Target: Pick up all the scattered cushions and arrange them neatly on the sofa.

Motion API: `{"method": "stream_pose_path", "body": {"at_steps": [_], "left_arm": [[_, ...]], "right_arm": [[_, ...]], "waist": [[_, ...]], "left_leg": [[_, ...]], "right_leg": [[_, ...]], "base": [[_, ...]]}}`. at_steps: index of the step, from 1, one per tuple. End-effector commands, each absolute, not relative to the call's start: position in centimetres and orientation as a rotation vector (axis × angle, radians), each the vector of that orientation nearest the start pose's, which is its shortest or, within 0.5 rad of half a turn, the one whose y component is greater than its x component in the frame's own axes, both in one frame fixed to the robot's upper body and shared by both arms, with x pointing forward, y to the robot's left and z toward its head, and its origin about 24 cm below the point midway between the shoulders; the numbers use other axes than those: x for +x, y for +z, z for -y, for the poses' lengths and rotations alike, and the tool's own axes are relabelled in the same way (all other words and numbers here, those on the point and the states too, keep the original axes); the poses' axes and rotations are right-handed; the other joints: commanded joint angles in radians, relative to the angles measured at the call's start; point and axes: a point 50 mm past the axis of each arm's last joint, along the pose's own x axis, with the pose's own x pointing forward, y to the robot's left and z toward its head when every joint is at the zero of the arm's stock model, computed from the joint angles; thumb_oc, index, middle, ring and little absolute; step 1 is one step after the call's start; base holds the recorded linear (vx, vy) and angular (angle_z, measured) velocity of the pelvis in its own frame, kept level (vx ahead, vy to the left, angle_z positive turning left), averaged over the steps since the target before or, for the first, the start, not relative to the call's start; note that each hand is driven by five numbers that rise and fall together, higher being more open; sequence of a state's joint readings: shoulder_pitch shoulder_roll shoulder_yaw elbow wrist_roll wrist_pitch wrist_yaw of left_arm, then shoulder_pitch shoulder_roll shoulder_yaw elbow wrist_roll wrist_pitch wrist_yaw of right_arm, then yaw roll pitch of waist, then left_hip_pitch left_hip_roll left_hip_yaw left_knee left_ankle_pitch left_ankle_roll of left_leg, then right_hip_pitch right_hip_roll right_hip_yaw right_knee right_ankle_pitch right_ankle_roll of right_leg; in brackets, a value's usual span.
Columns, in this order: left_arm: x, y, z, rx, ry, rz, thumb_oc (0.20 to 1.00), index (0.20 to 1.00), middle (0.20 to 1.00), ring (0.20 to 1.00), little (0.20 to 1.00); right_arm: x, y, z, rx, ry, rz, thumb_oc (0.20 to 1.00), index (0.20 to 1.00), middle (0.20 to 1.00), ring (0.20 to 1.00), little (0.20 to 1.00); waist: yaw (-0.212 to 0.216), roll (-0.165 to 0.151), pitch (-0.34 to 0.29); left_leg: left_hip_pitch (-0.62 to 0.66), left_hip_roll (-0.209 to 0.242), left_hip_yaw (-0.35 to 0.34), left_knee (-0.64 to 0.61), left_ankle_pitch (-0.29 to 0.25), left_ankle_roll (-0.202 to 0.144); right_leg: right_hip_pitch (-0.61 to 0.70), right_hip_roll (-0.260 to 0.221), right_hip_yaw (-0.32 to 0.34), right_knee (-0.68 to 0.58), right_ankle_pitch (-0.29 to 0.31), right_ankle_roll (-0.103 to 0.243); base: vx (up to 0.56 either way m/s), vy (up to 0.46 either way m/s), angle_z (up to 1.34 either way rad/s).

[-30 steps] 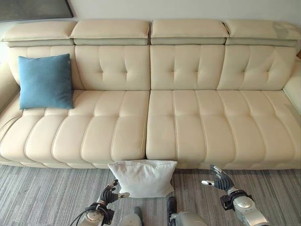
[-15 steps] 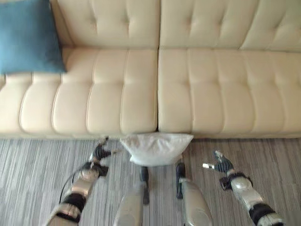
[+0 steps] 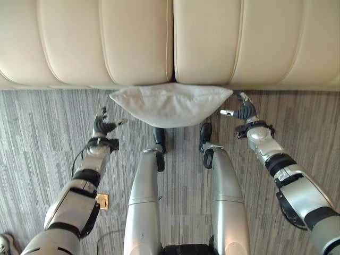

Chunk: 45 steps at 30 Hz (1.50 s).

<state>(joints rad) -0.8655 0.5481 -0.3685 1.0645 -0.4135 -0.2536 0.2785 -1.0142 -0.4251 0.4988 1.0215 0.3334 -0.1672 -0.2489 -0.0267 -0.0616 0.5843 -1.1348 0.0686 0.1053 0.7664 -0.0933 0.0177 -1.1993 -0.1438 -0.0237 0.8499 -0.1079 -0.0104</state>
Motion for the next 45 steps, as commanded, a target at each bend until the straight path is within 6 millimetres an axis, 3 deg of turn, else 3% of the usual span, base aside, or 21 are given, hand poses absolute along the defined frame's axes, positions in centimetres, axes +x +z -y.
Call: {"method": "stream_pose_path", "body": {"at_steps": [1,2,3,4,5,6,8,11,17,18,19,25,29,36,44,45], "left_arm": [[38.5,12.2,-24.3,0.359,0.318,0.095,1.0,1.0,1.0,1.0,1.0],[39.1,13.2,-23.4,0.388,0.303,0.121,1.0,1.0,1.0,1.0,1.0],[39.8,14.6,-21.6,0.422,0.266,0.173,1.0,1.0,1.0,1.0,1.0],[40.1,15.2,-20.8,0.415,0.253,0.195,0.467,0.467,0.467,0.467,0.467],[40.1,15.1,-20.8,0.415,0.253,0.195,0.2,0.2,0.2,0.2,0.2],[40.3,16.5,-19.7,0.409,0.231,0.257,0.2,0.2,0.2,0.2,0.2],[40.1,17.0,-18.9,0.4,0.208,0.307,0.2,0.2,0.2,0.2,0.2],[39.5,17.4,-17.6,0.344,0.173,0.38,0.2,0.2,0.2,0.2,0.2],[37.1,15.3,-15.6,0.26,0.113,0.433,0.2,0.2,0.2,0.2,0.2],[35.9,14.0,-15.1,0.241,0.078,0.424,0.2,0.2,0.2,0.2,0.2],[35.2,13.4,-15.0,0.219,0.061,0.421,0.2,0.2,0.2,0.2,0.2],[30.6,8.9,-15.0,0.116,-0.014,0.33,0.2,0.2,0.2,0.2,0.2],[27.6,6.6,-15.8,0.094,-0.057,0.258,0.2,0.2,0.2,0.2,0.2],[24.8,6.2,-17.0,0.121,-0.097,0.243,0.2,0.2,0.2,0.2,0.2],[24.2,6.6,-16.9,0.156,-0.123,0.261,0.2,0.2,0.2,0.2,0.2],[24.2,6.7,-17.0,0.165,-0.122,0.266,0.2,0.2,0.2,0.2,0.2]], "right_arm": [[40.0,11.9,15.4,-0.303,-0.059,0.062,1.0,1.0,1.0,1.0,1.0],[40.1,12.1,13.8,-0.279,-0.024,0.073,0.73,0.73,0.73,0.73,0.73],[39.9,12.2,10.9,-0.2,0.059,0.086,0.2,0.2,0.2,0.2,0.2],[39.8,12.2,9.9,-0.166,0.092,0.094,0.2,0.2,0.2,0.2,0.2],[39.8,12.2,9.9,-0.166,0.092,0.094,0.2,0.2,0.2,0.2,0.2],[39.5,12.6,8.2,-0.137,0.15,0.121,0.2,0.2,0.2,0.2,0.2],[39.0,12.9,7.4,-0.159,0.203,0.156,0.2,0.2,0.2,0.2,0.2],[38.7,13.5,7.6,-0.192,0.22,0.216,0.2,0.2,0.2,0.2,0.2],[37.1,13.9,8.7,-0.161,0.23,0.317,0.2,0.2,0.2,0.2,0.2],[36.1,13.5,9.1,-0.134,0.233,0.339,0.2,0.2,0.2,0.2,0.2],[35.5,13.5,9.3,-0.114,0.246,0.358,0.2,0.2,0.2,0.2,0.2],[30.9,11.5,10.4,-0.054,0.318,0.383,0.2,0.2,0.2,0.2,0.2],[28.0,10.7,11.5,-0.056,0.361,0.393,0.2,0.2,0.2,0.2,0.2],[25.5,11.6,12.3,-0.073,0.419,0.444,0.2,0.2,0.2,0.2,0.2],[25.4,12.5,10.9,-0.054,0.472,0.475,0.2,0.2,0.2,0.2,0.2],[25.5,12.5,10.7,-0.053,0.484,0.475,0.2,0.2,0.2,0.2,0.2]], "waist": [[0.006,0.041,-0.144],[0.006,0.044,-0.147],[0.011,0.052,-0.153],[0.014,0.055,-0.16],[0.014,0.054,-0.161],[0.019,0.059,-0.168],[0.023,0.061,-0.171],[0.028,0.058,-0.171],[0.025,0.04,-0.178],[0.023,0.032,-0.184],[0.023,0.028,-0.185],[0.017,0.01,-0.224],[0.005,0.006,-0.283],[-0.002,-0.003,-0.382],[0.012,-0.019,-0.413],[0.016,-0.023,-0.415]], "left_leg": [[-0.005,0.01,-0.029,-0.046,-0.031,-0.053],[-0.03,0.005,-0.033,-0.033,-0.031,-0.052],[-0.053,-0.003,-0.038,-0.031,-0.028,-0.048],[-0.064,-0.008,-0.038,-0.032,-0.028,-0.046],[-0.066,-0.008,-0.038,-0.031,-0.028,-0.046],[-0.061,-0.009,-0.04,-0.049,-0.022,-0.045],[-0.041,-0.013,-0.043,-0.072,-0.016,-0.044],[0.006,-0.014,-0.054,-0.125,-0.006,-0.045],[0.186,-0.014,-0.055,-0.256,0.013,-0.051],[0.268,-0.013,-0.057,-0.302,0.014,-0.053],[0.301,-0.01,-0.05,-0.334,0.049,-0.05],[0.602,-0.009,-0.046,-0.471,0.051,-0.058],[0.78,-0.003,-0.036,-0.553,0.057,-0.062],[0.964,-0.007,-0.011,-0.613,0.034,-0.065],[1.013,-0.03,0.023,-0.574,-0.034,-0.038],[1.013,-0.037,0.03,-0.57,-0.038,-0.034]], "right_leg": [[0.037,-0.024,0.062,0.003,-0.108,0.086],[0.011,-0.023,0.063,0.019,-0.111,0.082],[-0.018,-0.014,0.071,0.034,-0.112,0.08],[-0.031,-0.009,0.075,0.034,-0.11,0.079],[-0.033,-0.008,0.075,0.035,-0.11,0.079],[-0.034,-0.009,0.076,0.028,-0.106,0.08],[-0.016,-0.003,0.079,0.007,-0.098,0.082],[0.027,0.001,0.079,-0.036,-0.083,0.087],[0.197,0.005,0.056,-0.161,-0.057,0.098],[0.276,0.007,0.048,-0.207,-0.048,0.104],[0.312,0.007,0.037,-0.246,-0.011,0.101],[0.621,0.01,0.007,-0.418,0.017,0.116],[0.815,0.014,-0.01,-0.529,0.03,0.128],[1.018,0.027,-0.005,-0.653,0.045,0.142],[1.08,0.005,0.044,-0.674,0.07,0.174],[1.074,-0.001,0.055,-0.669,0.098,0.188]], "base": [[-0.01,-0.031,0.13],[0.0,0.012,0.12],[0.01,0.007,0.06],[0.0,0.0,0.0],[0.0,0.0,0.0],[0.0,-0.007,-0.04],[-0.01,0.012,-0.06],[-0.01,0.036,-0.04],[0.02,-0.002,-0.04],[0.0,0.0,0.0],[0.05,-0.02,0.03],[0.15,-0.021,-0.11],[0.23,0.003,-0.02],[0.21,0.032,-0.1],[0.12,0.116,-0.14],[0.05,0.147,-0.26]]}}
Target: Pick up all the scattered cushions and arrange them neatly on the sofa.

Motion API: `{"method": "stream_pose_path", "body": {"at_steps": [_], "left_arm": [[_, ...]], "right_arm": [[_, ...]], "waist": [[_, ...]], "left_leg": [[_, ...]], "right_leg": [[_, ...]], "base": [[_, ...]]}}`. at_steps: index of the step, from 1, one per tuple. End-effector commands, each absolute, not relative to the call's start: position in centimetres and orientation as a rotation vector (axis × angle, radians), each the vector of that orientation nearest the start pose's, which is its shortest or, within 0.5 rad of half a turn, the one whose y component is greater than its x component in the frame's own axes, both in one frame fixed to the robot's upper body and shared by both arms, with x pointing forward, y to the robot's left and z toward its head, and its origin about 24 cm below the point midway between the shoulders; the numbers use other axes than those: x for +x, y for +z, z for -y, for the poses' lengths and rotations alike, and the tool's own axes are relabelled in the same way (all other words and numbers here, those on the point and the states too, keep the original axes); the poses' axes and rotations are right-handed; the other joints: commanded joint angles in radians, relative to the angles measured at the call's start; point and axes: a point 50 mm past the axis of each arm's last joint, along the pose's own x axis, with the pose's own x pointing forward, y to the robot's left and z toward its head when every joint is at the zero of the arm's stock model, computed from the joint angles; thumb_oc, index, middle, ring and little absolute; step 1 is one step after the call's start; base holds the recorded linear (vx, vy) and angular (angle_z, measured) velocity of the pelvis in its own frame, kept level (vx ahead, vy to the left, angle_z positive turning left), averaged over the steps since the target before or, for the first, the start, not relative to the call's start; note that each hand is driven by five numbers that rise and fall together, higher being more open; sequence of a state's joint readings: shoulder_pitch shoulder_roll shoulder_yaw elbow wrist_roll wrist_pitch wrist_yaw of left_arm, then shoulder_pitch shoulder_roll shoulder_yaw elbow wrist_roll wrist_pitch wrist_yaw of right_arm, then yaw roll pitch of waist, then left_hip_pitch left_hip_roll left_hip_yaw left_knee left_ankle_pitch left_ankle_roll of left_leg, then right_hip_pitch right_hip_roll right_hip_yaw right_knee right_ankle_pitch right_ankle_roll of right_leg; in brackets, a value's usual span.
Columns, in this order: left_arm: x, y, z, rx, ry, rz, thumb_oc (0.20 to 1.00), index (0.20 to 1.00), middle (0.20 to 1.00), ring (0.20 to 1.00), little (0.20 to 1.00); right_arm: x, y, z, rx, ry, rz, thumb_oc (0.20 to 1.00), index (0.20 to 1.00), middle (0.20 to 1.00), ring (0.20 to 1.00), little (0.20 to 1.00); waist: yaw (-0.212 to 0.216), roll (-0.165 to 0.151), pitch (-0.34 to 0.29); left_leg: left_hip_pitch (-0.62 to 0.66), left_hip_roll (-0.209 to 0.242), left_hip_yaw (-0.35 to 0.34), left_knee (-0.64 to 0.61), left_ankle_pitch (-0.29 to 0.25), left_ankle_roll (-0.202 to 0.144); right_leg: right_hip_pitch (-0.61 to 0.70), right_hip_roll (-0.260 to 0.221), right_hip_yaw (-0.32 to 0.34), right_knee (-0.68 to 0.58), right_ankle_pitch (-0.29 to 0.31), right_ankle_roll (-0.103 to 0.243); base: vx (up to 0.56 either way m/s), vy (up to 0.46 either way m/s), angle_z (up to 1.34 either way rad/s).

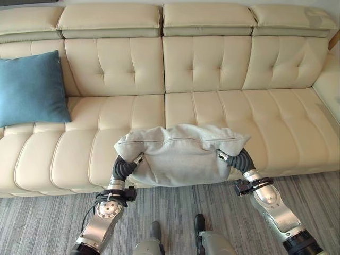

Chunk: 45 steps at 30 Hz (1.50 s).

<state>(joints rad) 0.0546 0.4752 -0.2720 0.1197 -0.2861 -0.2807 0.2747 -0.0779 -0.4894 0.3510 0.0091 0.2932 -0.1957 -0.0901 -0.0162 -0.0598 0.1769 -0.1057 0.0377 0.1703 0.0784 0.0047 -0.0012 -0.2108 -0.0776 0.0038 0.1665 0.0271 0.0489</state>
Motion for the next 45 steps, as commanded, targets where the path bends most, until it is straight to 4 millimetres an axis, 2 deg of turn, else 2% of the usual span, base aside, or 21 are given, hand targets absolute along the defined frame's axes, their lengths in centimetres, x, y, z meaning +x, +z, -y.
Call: {"method": "stream_pose_path", "body": {"at_steps": [1,5,8,9,11,12,14,15,17,19,20,22,25,26,27,28,29,30,32,37,45], "left_arm": [[24.1,6.8,-17.0,0.168,-0.125,0.267,0.2,0.2,0.2,0.2,0.2],[24.1,6.9,-17.0,0.185,-0.142,0.267,0.2,0.2,0.2,0.2,0.2],[24.1,6.7,-16.9,0.199,-0.152,0.258,0.2,0.2,0.2,0.2,0.2],[24.2,6.7,-16.8,0.21,-0.163,0.265,0.2,0.2,0.2,0.2,0.2],[24.1,6.8,-16.8,0.205,-0.163,0.271,0.2,0.2,0.2,0.2,0.2],[24.1,6.8,-16.7,0.198,-0.16,0.273,0.2,0.2,0.2,0.2,0.2],[24.1,6.8,-16.7,0.198,-0.16,0.272,0.2,0.2,0.2,0.2,0.2],[24.1,6.6,-16.7,0.185,-0.141,0.267,0.2,0.2,0.2,0.2,0.2],[24.1,6.4,-16.6,0.178,-0.139,0.262,0.2,0.2,0.2,0.2,0.2],[23.7,6.1,-16.3,0.167,-0.165,0.248,0.2,0.2,0.2,0.2,0.2],[23.6,5.6,-16.0,0.141,-0.163,0.23,0.2,0.2,0.2,0.2,0.2],[23.3,5.2,-16.0,0.118,-0.174,0.206,0.2,0.2,0.2,0.2,0.2],[23.3,4.9,-16.1,0.102,-0.175,0.184,0.2,0.2,0.2,0.2,0.2],[23.4,4.9,-16.1,0.117,-0.184,0.18,0.2,0.2,0.2,0.2,0.2],[23.4,5.0,-16.1,0.126,-0.187,0.182,0.2,0.2,0.2,0.2,0.2],[23.4,5.0,-16.1,0.126,-0.187,0.182,0.2,0.2,0.2,0.2,0.2],[23.7,5.1,-16.1,0.132,-0.187,0.189,0.2,0.2,0.2,0.2,0.2],[23.8,5.3,-16.1,0.135,-0.189,0.194,0.2,0.2,0.2,0.2,0.2],[23.9,5.5,-16.1,0.135,-0.183,0.204,0.2,0.2,0.2,0.2,0.2],[24.0,5.6,-16.2,0.135,-0.163,0.212,0.2,0.2,0.2,0.2,0.2],[27.1,8.3,-16.7,0.164,-0.078,0.323,0.2,0.2,0.2,0.2,0.2]], "right_arm": [[25.5,12.5,10.6,-0.052,0.488,0.475,0.2,0.2,0.2,0.2,0.2],[25.4,12.7,10.1,-0.041,0.507,0.484,0.2,0.2,0.2,0.2,0.2],[25.4,12.4,10.0,-0.016,0.509,0.47,0.2,0.2,0.2,0.2,0.2],[25.2,12.3,10.0,-0.012,0.524,0.462,0.2,0.2,0.2,0.2,0.2],[25.2,12.4,10.0,-0.01,0.532,0.468,0.2,0.2,0.2,0.2,0.2],[25.3,12.4,10.0,0.014,0.533,0.461,0.2,0.2,0.2,0.2,0.2],[25.3,12.4,10.0,0.013,0.533,0.461,0.2,0.2,0.2,0.2,0.2],[25.3,12.2,10.0,0.031,0.534,0.446,0.2,0.2,0.2,0.2,0.2],[25.3,11.8,10.2,0.016,0.535,0.434,0.2,0.2,0.2,0.2,0.2],[24.8,11.4,10.9,0.024,0.518,0.42,0.2,0.2,0.2,0.2,0.2],[24.7,11.3,11.3,0.011,0.511,0.416,0.2,0.2,0.2,0.2,0.2],[24.6,11.1,12.1,0.004,0.493,0.404,0.2,0.2,0.2,0.2,0.2],[24.4,11.1,13.1,-0.017,0.471,0.392,0.2,0.2,0.2,0.2,0.2],[24.4,11.2,13.4,-0.047,0.463,0.395,0.2,0.2,0.2,0.2,0.2],[24.4,11.3,13.4,-0.062,0.46,0.403,0.2,0.2,0.2,0.2,0.2],[24.4,11.3,13.4,-0.062,0.46,0.403,0.2,0.2,0.2,0.2,0.2],[24.5,11.3,13.8,-0.068,0.431,0.405,0.2,0.2,0.2,0.2,0.2],[24.5,11.1,13.9,-0.068,0.416,0.4,0.2,0.2,0.2,0.2,0.2],[24.5,11.0,14.0,-0.066,0.402,0.398,0.2,0.2,0.2,0.2,0.2],[25.1,11.3,13.0,-0.064,0.411,0.412,0.2,0.2,0.2,0.2,0.2],[28.0,13.7,10.2,-0.059,0.409,0.498,0.2,0.2,0.2,0.2,0.2]], "waist": [[0.01,-0.027,-0.009],[0.013,-0.02,-0.004],[0.008,-0.013,0.006],[0.002,-0.005,0.013],[-0.003,0.0,0.016],[-0.012,0.008,0.022],[-0.014,0.01,0.023],[-0.029,0.019,0.032],[-0.037,0.026,0.033],[-0.042,0.025,0.02],[-0.046,0.041,0.002],[-0.053,0.053,-0.013],[-0.058,0.061,-0.016],[-0.046,0.046,-0.013],[-0.038,0.033,-0.011],[-0.037,0.032,-0.011],[-0.027,0.028,-0.007],[-0.026,0.027,-0.008],[-0.023,0.028,-0.011],[-0.02,0.047,-0.033],[0.016,0.029,-0.032]], "left_leg": [[-0.018,-0.013,-0.032,0.12,-0.141,-0.009],[0.009,-0.036,-0.028,0.098,-0.16,0.031],[0.038,-0.05,-0.036,0.087,-0.172,0.042],[0.06,-0.065,-0.049,0.074,-0.178,0.047],[0.075,-0.069,-0.049,0.061,-0.184,0.048],[0.104,-0.089,-0.056,0.049,-0.2,0.048],[0.106,-0.087,-0.058,0.049,-0.201,0.048],[0.159,-0.108,-0.075,0.044,-0.223,0.037],[0.189,-0.112,-0.085,0.043,-0.234,0.025],[0.207,-0.121,-0.117,0.061,-0.244,0.008],[0.198,-0.105,-0.13,0.104,-0.214,-0.031],[0.181,-0.069,-0.126,0.165,-0.16,-0.072],[0.119,-0.013,-0.101,0.306,-0.048,-0.117],[0.055,0.007,-0.066,0.255,-0.091,-0.089],[0.012,0.021,-0.054,0.188,-0.113,-0.079],[0.015,0.02,-0.053,0.185,-0.113,-0.078],[-0.012,0.061,-0.04,0.085,-0.055,-0.09],[-0.012,0.076,-0.032,0.063,-0.03,-0.096],[-0.008,0.086,-0.036,0.045,-0.015,-0.099],[0.057,0.062,-0.035,0.0,-0.03,-0.088],[0.061,0.026,-0.018,0.01,-0.063,-0.064]], "right_leg": [[0.077,-0.071,0.036,0.021,-0.019,0.139],[0.023,-0.076,0.063,0.157,0.023,0.176],[-0.007,-0.071,0.071,0.219,0.031,0.172],[-0.03,-0.053,0.075,0.201,0.009,0.153],[-0.049,-0.045,0.065,0.181,-0.001,0.145],[-0.106,-0.037,0.026,0.101,0.006,0.139],[-0.102,-0.036,0.023,0.099,0.005,0.139],[-0.145,-0.03,-0.046,-0.014,0.039,0.146],[-0.155,-0.036,-0.082,-0.042,0.049,0.148],[-0.121,-0.04,-0.064,-0.065,0.061,0.135],[-0.094,-0.032,-0.066,-0.066,0.079,0.115],[-0.054,-0.024,-0.088,-0.077,0.07,0.092],[0.027,-0.003,-0.104,-0.101,0.016,0.051],[0.054,-0.012,-0.095,-0.112,-0.011,0.049],[0.068,-0.02,-0.084,-0.114,-0.023,0.052],[0.068,-0.02,-0.083,-0.113,-0.025,0.053],[0.093,-0.021,-0.083,-0.114,-0.042,0.051],[0.103,-0.023,-0.084,-0.112,-0.05,0.05],[0.118,-0.023,-0.079,-0.107,-0.062,0.047],[0.179,-0.022,-0.046,-0.115,-0.071,0.051],[0.178,-0.054,-0.024,-0.119,-0.059,0.068]], "base": [[0.04,0.176,-0.33],[0.07,0.179,-0.39],[0.08,0.086,-0.21],[0.12,0.08,-0.02],[0.18,0.04,0.08],[0.22,0.01,0.07],[0.22,-0.035,0.21],[0.36,-0.112,0.32],[0.38,-0.167,0.26],[0.31,-0.215,0.73],[0.3,-0.258,1.03],[0.27,-0.266,0.59],[0.23,-0.225,0.39],[0.25,-0.167,-0.14],[0.2,-0.087,-0.21],[0.18,-0.002,-0.38],[0.15,0.038,-0.28],[0.18,0.056,-0.2],[0.13,0.074,-0.06],[0.19,0.125,-0.21],[0.07,0.086,-0.02]]}}
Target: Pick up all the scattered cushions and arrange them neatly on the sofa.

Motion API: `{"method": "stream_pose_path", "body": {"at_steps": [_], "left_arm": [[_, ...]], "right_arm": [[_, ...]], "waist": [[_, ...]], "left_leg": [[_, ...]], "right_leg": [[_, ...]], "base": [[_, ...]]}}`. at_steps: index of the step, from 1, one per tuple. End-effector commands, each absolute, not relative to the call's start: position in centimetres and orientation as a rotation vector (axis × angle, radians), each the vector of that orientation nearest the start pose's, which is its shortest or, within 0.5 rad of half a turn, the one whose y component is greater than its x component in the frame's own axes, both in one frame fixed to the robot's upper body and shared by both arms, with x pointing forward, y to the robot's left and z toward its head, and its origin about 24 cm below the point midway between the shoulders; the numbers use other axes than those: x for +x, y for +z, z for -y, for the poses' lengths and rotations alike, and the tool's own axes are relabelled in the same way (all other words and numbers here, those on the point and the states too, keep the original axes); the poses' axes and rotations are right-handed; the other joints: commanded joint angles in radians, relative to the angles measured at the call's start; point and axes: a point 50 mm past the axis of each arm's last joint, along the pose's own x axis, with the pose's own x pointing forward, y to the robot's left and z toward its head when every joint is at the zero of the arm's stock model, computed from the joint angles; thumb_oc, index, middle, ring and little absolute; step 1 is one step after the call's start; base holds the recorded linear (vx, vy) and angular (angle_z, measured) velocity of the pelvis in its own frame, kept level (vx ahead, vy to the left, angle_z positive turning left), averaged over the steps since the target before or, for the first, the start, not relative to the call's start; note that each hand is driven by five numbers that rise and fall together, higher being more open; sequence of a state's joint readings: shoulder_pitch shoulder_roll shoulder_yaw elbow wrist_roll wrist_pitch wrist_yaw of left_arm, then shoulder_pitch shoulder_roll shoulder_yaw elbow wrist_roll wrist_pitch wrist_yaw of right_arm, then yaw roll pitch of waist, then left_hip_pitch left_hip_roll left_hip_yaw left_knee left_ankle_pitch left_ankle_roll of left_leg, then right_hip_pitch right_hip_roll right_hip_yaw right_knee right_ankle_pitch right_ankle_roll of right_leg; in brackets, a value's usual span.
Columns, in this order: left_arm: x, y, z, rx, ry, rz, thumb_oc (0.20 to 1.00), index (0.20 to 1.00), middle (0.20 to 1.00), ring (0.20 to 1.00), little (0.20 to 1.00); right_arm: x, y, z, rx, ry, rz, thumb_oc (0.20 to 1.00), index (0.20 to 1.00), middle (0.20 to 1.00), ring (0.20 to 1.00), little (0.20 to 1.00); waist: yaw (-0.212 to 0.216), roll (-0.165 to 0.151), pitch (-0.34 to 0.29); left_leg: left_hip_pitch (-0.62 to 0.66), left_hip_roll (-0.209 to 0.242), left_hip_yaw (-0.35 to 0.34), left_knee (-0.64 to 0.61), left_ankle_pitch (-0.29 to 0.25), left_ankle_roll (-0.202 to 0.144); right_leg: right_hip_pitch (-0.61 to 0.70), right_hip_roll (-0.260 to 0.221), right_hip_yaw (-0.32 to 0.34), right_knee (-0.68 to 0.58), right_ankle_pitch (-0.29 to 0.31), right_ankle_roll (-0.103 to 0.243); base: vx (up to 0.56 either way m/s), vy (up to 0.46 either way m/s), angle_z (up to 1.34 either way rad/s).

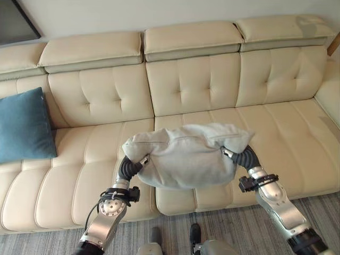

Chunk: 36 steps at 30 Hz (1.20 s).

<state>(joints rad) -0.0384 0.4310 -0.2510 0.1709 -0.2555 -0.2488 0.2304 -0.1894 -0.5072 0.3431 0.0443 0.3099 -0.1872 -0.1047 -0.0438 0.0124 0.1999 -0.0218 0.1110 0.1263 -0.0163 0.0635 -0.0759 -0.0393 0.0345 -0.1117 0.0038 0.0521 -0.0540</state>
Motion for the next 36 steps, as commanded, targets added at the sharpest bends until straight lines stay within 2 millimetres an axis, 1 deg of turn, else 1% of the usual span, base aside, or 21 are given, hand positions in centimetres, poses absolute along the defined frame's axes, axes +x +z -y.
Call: {"method": "stream_pose_path", "body": {"at_steps": [1,4,5,6,7,8,10,12,17,18,19,20,22,24,25,27,28,29,31,34,36], "left_arm": [[27.6,8.9,-16.6,0.167,-0.069,0.344,0.2,0.2,0.2,0.2,0.2],[30.4,11.3,-15.7,0.172,-0.027,0.425,0.2,0.2,0.2,0.2,0.2],[32.3,12.9,-15.4,0.196,0.01,0.466,0.2,0.2,0.2,0.2,0.2],[32.4,13.0,-15.4,0.196,0.01,0.469,0.2,0.2,0.2,0.2,0.2],[33.5,14.0,-15.2,0.195,0.028,0.485,0.2,0.2,0.2,0.2,0.2],[35.2,16.2,-15.0,0.195,0.068,0.526,0.2,0.2,0.2,0.2,0.2],[36.5,17.9,-15.1,0.194,0.098,0.545,0.2,0.2,0.2,0.2,0.2],[37.7,18.8,-15.1,0.213,0.117,0.53,0.2,0.2,0.2,0.2,0.2],[39.2,20.2,-15.5,0.249,0.149,0.508,0.2,0.2,0.2,0.2,0.2],[39.6,21.1,-15.6,0.277,0.165,0.516,0.507,0.507,0.507,0.507,0.507],[39.8,21.6,-15.7,0.29,0.174,0.526,1.0,1.0,1.0,1.0,1.0],[40.0,22.1,-15.8,0.291,0.183,0.534,1.0,1.0,1.0,1.0,1.0],[40.1,22.9,-16.0,0.291,0.193,0.552,1.0,1.0,1.0,1.0,1.0],[40.2,24.9,-17.4,0.307,0.24,0.59,1.0,1.0,1.0,1.0,1.0],[40.2,25.0,-17.4,0.307,0.24,0.591,1.0,1.0,1.0,1.0,1.0],[40.0,26.7,-19.2,0.32,0.289,0.624,1.0,1.0,1.0,1.0,1.0],[39.9,27.1,-19.8,0.319,0.302,0.628,1.0,1.0,1.0,1.0,1.0],[39.8,28.2,-21.1,0.288,0.321,0.629,1.0,1.0,1.0,1.0,1.0],[39.7,28.6,-22.7,0.239,0.344,0.609,1.0,1.0,1.0,1.0,1.0],[39.5,28.9,-25.3,0.191,0.403,0.567,1.0,1.0,1.0,1.0,1.0],[39.3,29.2,-27.0,0.103,0.445,0.545,1.0,1.0,1.0,1.0,1.0]], "right_arm": [[28.4,14.2,9.7,-0.064,0.416,0.515,0.2,0.2,0.2,0.2,0.2],[30.5,16.2,7.4,-0.08,0.411,0.57,0.2,0.2,0.2,0.2,0.2],[31.8,17.5,6.0,-0.099,0.408,0.586,0.2,0.2,0.2,0.2,0.2],[31.9,17.6,6.0,-0.099,0.407,0.589,0.2,0.2,0.2,0.2,0.2],[32.7,18.5,5.4,-0.102,0.4,0.601,0.2,0.2,0.2,0.2,0.2],[34.2,20.1,4.5,-0.142,0.372,0.612,0.2,0.2,0.2,0.2,0.2],[35.4,21.5,4.0,-0.18,0.347,0.622,0.2,0.2,0.2,0.2,0.2],[36.1,22.1,3.4,-0.203,0.341,0.609,0.2,0.2,0.2,0.2,0.2],[37.2,23.0,3.0,-0.261,0.327,0.595,0.2,0.2,0.2,0.2,0.2],[37.6,23.5,3.1,-0.29,0.316,0.594,0.2,0.2,0.2,0.2,0.2],[37.8,24.0,3.2,-0.295,0.309,0.604,0.925,0.925,0.925,0.925,0.925],[37.9,24.5,3.4,-0.303,0.298,0.614,1.0,1.0,1.0,1.0,1.0],[38.1,25.3,3.5,-0.308,0.285,0.634,1.0,1.0,1.0,1.0,1.0],[38.2,27.3,4.5,-0.336,0.24,0.69,1.0,1.0,1.0,1.0,1.0],[38.2,27.3,4.5,-0.336,0.24,0.691,1.0,1.0,1.0,1.0,1.0],[38.3,29.6,6.0,-0.331,0.172,0.752,1.0,1.0,1.0,1.0,1.0],[38.4,29.9,6.7,-0.326,0.145,0.753,1.0,1.0,1.0,1.0,1.0],[38.8,31.4,8.7,-0.292,0.074,0.761,1.0,1.0,1.0,1.0,1.0],[39.1,32.4,10.8,-0.245,0.013,0.749,1.0,1.0,1.0,1.0,1.0],[39.6,32.9,13.2,-0.129,-0.048,0.708,1.0,1.0,1.0,1.0,1.0],[40.0,33.1,14.7,-0.084,-0.094,0.675,1.0,1.0,1.0,1.0,1.0]], "waist": [[0.048,-0.044,-0.054],[0.063,-0.054,-0.043],[0.07,-0.056,-0.029],[0.071,-0.056,-0.028],[0.075,-0.057,-0.021],[0.083,-0.058,-0.007],[0.089,-0.058,0.007],[0.09,-0.057,0.02],[0.087,-0.053,0.047],[0.083,-0.052,0.052],[0.08,-0.051,0.056],[0.078,-0.051,0.06],[0.075,-0.052,0.064],[0.066,-0.052,0.063],[0.066,-0.053,0.062],[0.061,-0.057,0.061],[0.061,-0.057,0.06],[0.064,-0.056,0.059],[0.068,-0.052,0.061],[0.066,-0.05,0.065],[0.062,-0.052,0.063]], "left_leg": [[-0.031,-0.051,0.026,0.106,-0.123,0.013],[-0.079,-0.063,0.022,0.119,-0.128,0.02],[-0.107,-0.065,0.018,0.12,-0.125,0.021],[-0.11,-0.065,0.019,0.121,-0.126,0.021],[-0.124,-0.066,0.019,0.122,-0.123,0.021],[-0.151,-0.066,0.016,0.124,-0.116,0.02],[-0.177,-0.067,0.012,0.125,-0.107,0.019],[-0.195,-0.064,0.008,0.125,-0.099,0.016],[-0.239,-0.059,-0.008,0.129,-0.084,0.01],[-0.258,-0.055,-0.014,0.128,-0.078,0.007],[-0.267,-0.054,-0.014,0.125,-0.075,0.005],[-0.279,-0.053,-0.015,0.124,-0.07,0.003],[-0.29,-0.053,-0.016,0.121,-0.067,0.001],[-0.316,-0.051,-0.016,0.107,-0.057,-0.003],[-0.317,-0.051,-0.016,0.107,-0.056,-0.003],[-0.332,-0.05,-0.017,0.094,-0.048,-0.006],[-0.336,-0.051,-0.017,0.091,-0.045,-0.006],[-0.341,-0.051,-0.022,0.08,-0.039,-0.006],[-0.334,-0.05,-0.022,0.074,-0.041,-0.008],[-0.329,-0.047,-0.022,0.071,-0.04,-0.01],[-0.333,-0.047,-0.018,0.07,-0.035,-0.012]], "right_leg": [[0.0,-0.17,0.093,0.044,-0.082,0.173],[-0.046,-0.181,0.1,0.051,-0.071,0.18],[-0.079,-0.183,0.107,0.056,-0.063,0.184],[-0.082,-0.183,0.107,0.058,-0.063,0.184],[-0.104,-0.182,0.113,0.063,-0.058,0.186],[-0.137,-0.182,0.115,0.069,-0.046,0.191],[-0.168,-0.18,0.118,0.073,-0.036,0.195],[-0.19,-0.176,0.123,0.076,-0.031,0.198],[-0.235,-0.173,0.122,0.083,-0.027,0.199],[-0.255,-0.173,0.124,0.083,-0.024,0.201],[-0.268,-0.172,0.125,0.084,-0.022,0.201],[-0.279,-0.172,0.125,0.083,-0.02,0.202],[-0.293,-0.171,0.126,0.083,-0.019,0.203],[-0.325,-0.171,0.127,0.077,-0.011,0.207],[-0.326,-0.171,0.127,0.077,-0.011,0.207],[-0.345,-0.168,0.128,0.067,-0.001,0.211],[-0.347,-0.167,0.128,0.063,0.001,0.212],[-0.352,-0.166,0.129,0.055,0.008,0.215],[-0.347,-0.165,0.125,0.05,0.007,0.217],[-0.347,-0.163,0.127,0.046,0.009,0.218],[-0.352,-0.162,0.13,0.042,0.019,0.218]], "base": [[-0.02,0.063,0.09],[-0.07,0.045,0.12],[-0.1,0.009,0.13],[-0.1,0.008,0.09],[-0.09,-0.008,0.05],[-0.11,-0.011,0.01],[-0.06,-0.023,0.01],[0.0,-0.016,0.0],[0.0,-0.027,0.0],[0.0,0.0,0.0],[0.0,-0.032,0.01],[0.0,0.0,0.0],[0.0,0.0,0.0],[0.0,0.0,0.0],[0.0,0.0,0.0],[0.0,0.0,0.0],[-0.02,-0.021,0.04],[-0.02,-0.013,0.05],[-0.01,-0.005,0.02],[0.0,0.0,0.0],[-0.02,0.011,0.0]]}}
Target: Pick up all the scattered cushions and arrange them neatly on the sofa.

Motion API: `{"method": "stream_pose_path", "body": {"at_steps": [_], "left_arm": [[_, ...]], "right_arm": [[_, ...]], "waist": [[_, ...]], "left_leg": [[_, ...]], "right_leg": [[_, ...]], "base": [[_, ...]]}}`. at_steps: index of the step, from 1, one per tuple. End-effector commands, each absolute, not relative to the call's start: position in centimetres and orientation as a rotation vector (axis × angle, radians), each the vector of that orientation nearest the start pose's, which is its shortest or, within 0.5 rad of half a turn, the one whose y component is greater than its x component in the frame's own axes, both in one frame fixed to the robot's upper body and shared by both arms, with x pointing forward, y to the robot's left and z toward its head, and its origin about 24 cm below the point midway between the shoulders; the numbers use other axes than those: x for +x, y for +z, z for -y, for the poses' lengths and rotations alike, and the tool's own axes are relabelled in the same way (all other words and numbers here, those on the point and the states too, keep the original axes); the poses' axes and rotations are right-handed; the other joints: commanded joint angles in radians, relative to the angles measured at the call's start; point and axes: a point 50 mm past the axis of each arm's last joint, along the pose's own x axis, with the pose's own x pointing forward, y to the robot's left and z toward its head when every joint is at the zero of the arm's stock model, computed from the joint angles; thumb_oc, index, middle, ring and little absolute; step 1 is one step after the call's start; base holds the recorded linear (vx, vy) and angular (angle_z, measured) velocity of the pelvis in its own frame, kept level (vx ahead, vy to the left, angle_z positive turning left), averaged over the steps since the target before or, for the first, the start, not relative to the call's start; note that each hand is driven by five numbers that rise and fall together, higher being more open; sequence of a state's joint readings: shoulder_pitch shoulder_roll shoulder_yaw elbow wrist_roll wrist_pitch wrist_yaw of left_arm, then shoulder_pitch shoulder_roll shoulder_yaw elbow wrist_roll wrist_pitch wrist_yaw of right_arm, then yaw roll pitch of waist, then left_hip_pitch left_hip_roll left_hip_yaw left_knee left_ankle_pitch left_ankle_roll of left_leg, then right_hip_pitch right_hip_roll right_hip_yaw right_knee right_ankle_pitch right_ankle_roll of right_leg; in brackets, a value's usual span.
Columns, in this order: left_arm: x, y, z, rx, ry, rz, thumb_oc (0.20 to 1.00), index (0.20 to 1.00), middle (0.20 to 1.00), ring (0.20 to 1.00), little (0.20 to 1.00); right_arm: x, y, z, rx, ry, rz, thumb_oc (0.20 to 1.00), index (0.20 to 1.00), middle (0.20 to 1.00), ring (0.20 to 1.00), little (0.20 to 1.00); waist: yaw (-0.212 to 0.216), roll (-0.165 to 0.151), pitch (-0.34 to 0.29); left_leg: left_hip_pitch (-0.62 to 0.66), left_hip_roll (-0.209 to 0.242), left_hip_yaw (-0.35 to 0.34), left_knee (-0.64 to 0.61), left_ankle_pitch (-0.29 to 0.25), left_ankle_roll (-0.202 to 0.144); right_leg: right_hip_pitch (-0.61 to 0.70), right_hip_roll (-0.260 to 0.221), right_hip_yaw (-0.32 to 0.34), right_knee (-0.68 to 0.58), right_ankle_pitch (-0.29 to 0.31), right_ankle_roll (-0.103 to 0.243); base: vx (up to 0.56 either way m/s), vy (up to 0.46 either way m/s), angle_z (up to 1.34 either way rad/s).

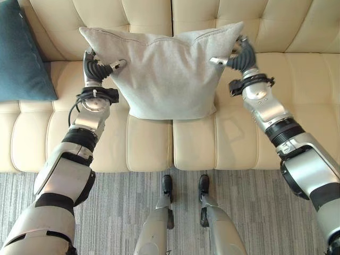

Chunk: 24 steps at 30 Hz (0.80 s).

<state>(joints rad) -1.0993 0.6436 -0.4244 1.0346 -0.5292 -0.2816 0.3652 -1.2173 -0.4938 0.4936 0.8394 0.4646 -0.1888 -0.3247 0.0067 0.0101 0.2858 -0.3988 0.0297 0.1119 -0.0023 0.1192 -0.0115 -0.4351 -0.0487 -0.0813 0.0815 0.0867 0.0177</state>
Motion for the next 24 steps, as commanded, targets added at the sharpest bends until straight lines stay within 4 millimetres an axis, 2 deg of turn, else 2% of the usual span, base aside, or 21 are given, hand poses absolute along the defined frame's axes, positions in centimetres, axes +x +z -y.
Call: {"method": "stream_pose_path", "body": {"at_steps": [1,3,6,8,11,13,14,17,19,21,24], "left_arm": [[39.1,29.5,-27.4,0.089,0.453,0.551,1.0,1.0,1.0,1.0,1.0],[38.8,29.7,-28.3,0.093,0.467,0.552,1.0,1.0,1.0,1.0,1.0],[38.6,29.7,-28.7,0.11,0.468,0.56,1.0,1.0,1.0,1.0,1.0],[38.5,28.5,-28.7,0.155,0.453,0.544,1.0,1.0,1.0,1.0,1.0],[37.8,26.7,-27.7,0.136,0.39,0.576,1.0,1.0,1.0,1.0,1.0],[36.5,23.8,-26.7,0.135,0.317,0.58,1.0,1.0,1.0,1.0,1.0],[34.9,19.4,-26.9,0.153,0.271,0.499,1.0,1.0,1.0,1.0,1.0],[31.6,12.9,-27.3,0.195,0.232,0.333,1.0,1.0,1.0,1.0,1.0],[29.2,8.9,-27.5,0.238,0.186,0.203,1.0,1.0,1.0,1.0,1.0],[26.5,5.9,-28.3,0.32,0.151,0.079,1.0,1.0,1.0,1.0,1.0],[22.8,0.7,-29.2,0.351,0.156,-0.149,1.0,1.0,1.0,1.0,1.0]], "right_arm": [[40.2,33.0,15.3,-0.08,-0.112,0.66,1.0,1.0,1.0,1.0,1.0],[40.3,33.1,16.3,-0.104,-0.13,0.645,1.0,1.0,1.0,1.0,1.0],[40.3,32.9,17.1,-0.11,-0.145,0.635,1.0,1.0,1.0,1.0,1.0],[40.2,32.0,18.0,-0.094,-0.144,0.628,1.0,1.0,1.0,1.0,1.0],[39.4,30.6,18.0,-0.12,-0.091,0.65,1.0,1.0,1.0,1.0,1.0],[38.2,27.7,18.3,-0.177,-0.033,0.639,1.0,1.0,1.0,1.0,1.0],[36.4,23.6,19.1,-0.236,0.024,0.593,1.0,1.0,1.0,1.0,1.0],[33.2,17.8,20.6,-0.296,0.075,0.487,1.0,1.0,1.0,1.0,1.0],[30.9,14.2,21.6,-0.357,0.116,0.39,1.0,1.0,1.0,1.0,1.0],[28.8,11.0,22.9,-0.397,0.123,0.279,1.0,1.0,1.0,1.0,1.0],[26.0,6.1,23.5,-0.437,0.161,0.092,1.0,1.0,1.0,1.0,1.0]], "waist": [[0.011,-0.051,-0.022],[0.008,-0.054,-0.023],[0.006,-0.056,-0.027],[0.005,-0.058,-0.029],[0.007,-0.062,-0.024],[0.004,-0.061,-0.029],[-0.001,-0.06,-0.037],[-0.009,-0.063,-0.062],[-0.013,-0.065,-0.076],[-0.017,-0.064,-0.089],[-0.024,-0.065,-0.109]], "left_leg": [[0.043,0.035,-0.002,0.057,-0.09,-0.078],[0.041,0.038,0.0,0.059,-0.088,-0.081],[0.044,0.041,0.002,0.058,-0.088,-0.084],[0.049,0.043,0.002,0.058,-0.087,-0.085],[0.058,0.043,0.0,0.057,-0.086,-0.084],[0.076,0.043,0.0,0.051,-0.086,-0.082],[0.107,0.044,0.003,0.043,-0.092,-0.078],[0.146,0.042,0.009,0.026,-0.096,-0.071],[0.176,0.038,0.012,0.015,-0.1,-0.066],[0.211,0.034,0.013,0.003,-0.103,-0.063],[0.261,0.029,0.015,-0.007,-0.112,-0.057]], "right_leg": [[0.042,-0.079,0.102,-0.038,-0.012,0.147],[0.041,-0.077,0.102,-0.041,-0.008,0.146],[0.043,-0.076,0.102,-0.048,-0.003,0.147],[0.051,-0.078,0.101,-0.055,0.001,0.145],[0.063,-0.079,0.098,-0.058,0.001,0.141],[0.082,-0.081,0.094,-0.062,-0.001,0.138],[0.107,-0.081,0.091,-0.063,-0.01,0.136],[0.14,-0.084,0.081,-0.066,-0.014,0.135],[0.169,-0.086,0.074,-0.067,-0.019,0.137],[0.204,-0.086,0.067,-0.072,-0.024,0.14],[0.248,-0.093,0.057,-0.075,-0.028,0.147]], "base": [[-0.04,0.016,-0.03],[0.0,0.0,0.0],[0.0,0.0,0.0],[-0.01,-0.001,-0.02],[0.0,0.0,0.0],[0.03,0.008,0.0],[0.07,0.019,-0.01],[0.08,0.026,0.01],[0.08,0.034,-0.04],[0.07,0.035,-0.01],[0.04,0.063,-0.06]]}}
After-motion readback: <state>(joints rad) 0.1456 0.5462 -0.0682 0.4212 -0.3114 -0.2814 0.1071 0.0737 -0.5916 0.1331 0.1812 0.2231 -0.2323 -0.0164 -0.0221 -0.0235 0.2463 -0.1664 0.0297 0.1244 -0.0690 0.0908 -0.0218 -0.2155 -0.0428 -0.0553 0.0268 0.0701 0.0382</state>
